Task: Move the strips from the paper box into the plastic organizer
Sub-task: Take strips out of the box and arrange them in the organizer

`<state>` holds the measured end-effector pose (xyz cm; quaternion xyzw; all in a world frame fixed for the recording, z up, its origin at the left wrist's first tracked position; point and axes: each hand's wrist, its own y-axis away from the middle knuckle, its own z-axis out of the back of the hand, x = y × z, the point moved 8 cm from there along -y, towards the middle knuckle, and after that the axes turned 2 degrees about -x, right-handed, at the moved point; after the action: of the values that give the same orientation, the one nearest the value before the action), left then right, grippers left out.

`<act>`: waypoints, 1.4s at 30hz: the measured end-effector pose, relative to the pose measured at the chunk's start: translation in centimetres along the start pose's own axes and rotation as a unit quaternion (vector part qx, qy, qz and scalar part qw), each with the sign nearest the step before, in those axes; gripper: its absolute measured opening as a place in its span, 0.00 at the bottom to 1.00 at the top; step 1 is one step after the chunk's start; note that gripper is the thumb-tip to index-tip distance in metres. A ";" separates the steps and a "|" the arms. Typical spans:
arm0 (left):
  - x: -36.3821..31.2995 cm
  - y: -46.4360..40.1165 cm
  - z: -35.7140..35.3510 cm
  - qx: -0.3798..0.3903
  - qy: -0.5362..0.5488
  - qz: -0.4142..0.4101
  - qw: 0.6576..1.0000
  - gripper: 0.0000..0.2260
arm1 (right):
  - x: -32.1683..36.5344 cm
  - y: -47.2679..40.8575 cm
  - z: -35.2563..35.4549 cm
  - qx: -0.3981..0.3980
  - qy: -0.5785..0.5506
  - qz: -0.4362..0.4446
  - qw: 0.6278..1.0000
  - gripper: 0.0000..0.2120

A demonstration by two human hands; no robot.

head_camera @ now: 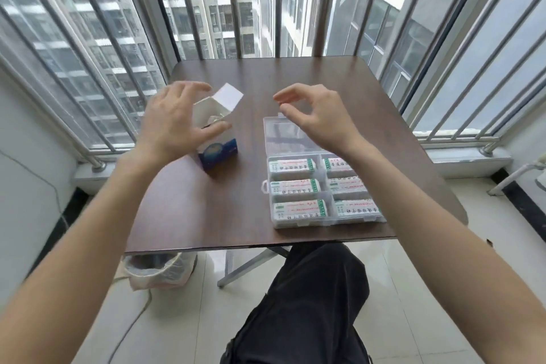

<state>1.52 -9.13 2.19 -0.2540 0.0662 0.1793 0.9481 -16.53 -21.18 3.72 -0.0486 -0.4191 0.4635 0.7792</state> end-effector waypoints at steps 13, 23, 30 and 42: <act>0.4 4.4 1.2 -0.179 0.053 -0.088 0.978 0.32 | 7.2 0.3 -7.4 -0.021 0.214 0.190 0.958 0.09; -2.4 5.2 0.0 -0.148 0.050 -0.162 0.974 0.31 | 5.0 0.2 -9.3 0.101 0.223 -0.011 0.970 0.16; -0.6 5.1 -0.9 -0.126 0.070 -0.095 0.985 0.35 | 6.0 0.9 -8.6 0.085 0.079 0.029 0.993 0.10; 0.7 5.5 -2.5 -0.045 0.125 -0.011 0.991 0.33 | 5.2 0.1 -9.4 0.071 0.007 0.037 0.997 0.10</act>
<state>0.03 -5.72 -2.63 -0.3179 0.1729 0.1389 0.9218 -8.89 -14.20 0.74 -0.0120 -0.3781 0.5198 0.7660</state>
